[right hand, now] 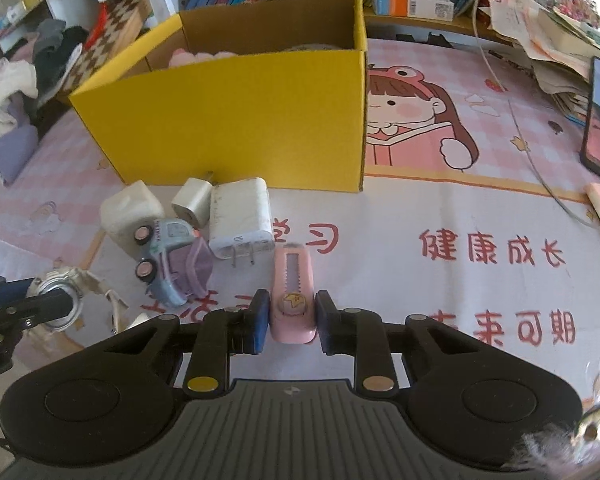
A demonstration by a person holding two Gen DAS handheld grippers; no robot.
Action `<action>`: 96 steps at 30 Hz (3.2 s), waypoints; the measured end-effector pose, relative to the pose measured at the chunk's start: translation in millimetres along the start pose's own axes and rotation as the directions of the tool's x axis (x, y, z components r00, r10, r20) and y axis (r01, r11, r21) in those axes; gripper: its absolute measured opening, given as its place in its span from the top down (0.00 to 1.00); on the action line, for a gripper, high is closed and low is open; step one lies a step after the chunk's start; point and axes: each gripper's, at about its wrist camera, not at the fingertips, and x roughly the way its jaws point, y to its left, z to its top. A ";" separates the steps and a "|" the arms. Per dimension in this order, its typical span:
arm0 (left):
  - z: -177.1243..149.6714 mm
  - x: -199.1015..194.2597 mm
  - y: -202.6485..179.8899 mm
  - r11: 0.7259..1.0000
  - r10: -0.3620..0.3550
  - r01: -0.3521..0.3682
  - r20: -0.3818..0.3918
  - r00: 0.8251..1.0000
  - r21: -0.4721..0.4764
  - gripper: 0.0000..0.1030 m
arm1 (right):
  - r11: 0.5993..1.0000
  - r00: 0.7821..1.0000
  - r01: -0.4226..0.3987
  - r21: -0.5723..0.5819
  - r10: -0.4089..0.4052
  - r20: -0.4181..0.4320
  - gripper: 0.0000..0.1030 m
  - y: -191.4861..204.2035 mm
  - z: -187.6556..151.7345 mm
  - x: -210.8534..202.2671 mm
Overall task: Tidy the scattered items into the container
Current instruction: 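Close the right tool on the pink stick while the left tool holds the watch, then lift the watch and pink stick with both tools and carry them over the yellow box, then open both tools, dropping the watch and pink stick into the box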
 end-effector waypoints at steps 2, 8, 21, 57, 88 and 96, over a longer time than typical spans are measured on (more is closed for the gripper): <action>0.2 -3.9 2.4 1.000 -0.006 0.006 0.009 1.000 -0.006 0.85 | 1.000 1.000 -0.006 0.014 0.006 0.005 0.78 -0.2 -2.2 -6.9; -1.8 -11.8 8.5 1.000 -0.015 0.015 0.031 0.999 -0.018 0.85 | 1.000 0.999 0.001 0.012 -0.002 0.042 0.78 7.1 -5.0 -24.2; -10.8 -18.5 11.1 0.999 -0.027 0.028 0.032 0.999 -0.018 0.85 | 0.998 0.996 0.066 -0.017 -0.067 -0.066 0.77 13.9 -25.6 -6.8; 70.0 -72.6 22.4 0.996 -0.091 0.092 0.294 0.951 0.010 0.85 | 0.988 0.974 -0.095 -0.123 0.118 0.192 0.78 42.7 52.4 -93.6; 184.4 111.0 1.2 0.996 -0.001 0.000 0.009 1.000 0.091 0.85 | 0.921 0.995 -0.097 -0.377 0.103 -0.004 0.78 11.1 244.7 82.7; 183.2 136.8 -2.8 0.993 0.003 0.008 -0.092 0.996 0.119 0.85 | 0.895 0.989 -0.149 -0.420 0.130 -0.074 0.78 27.0 258.9 116.9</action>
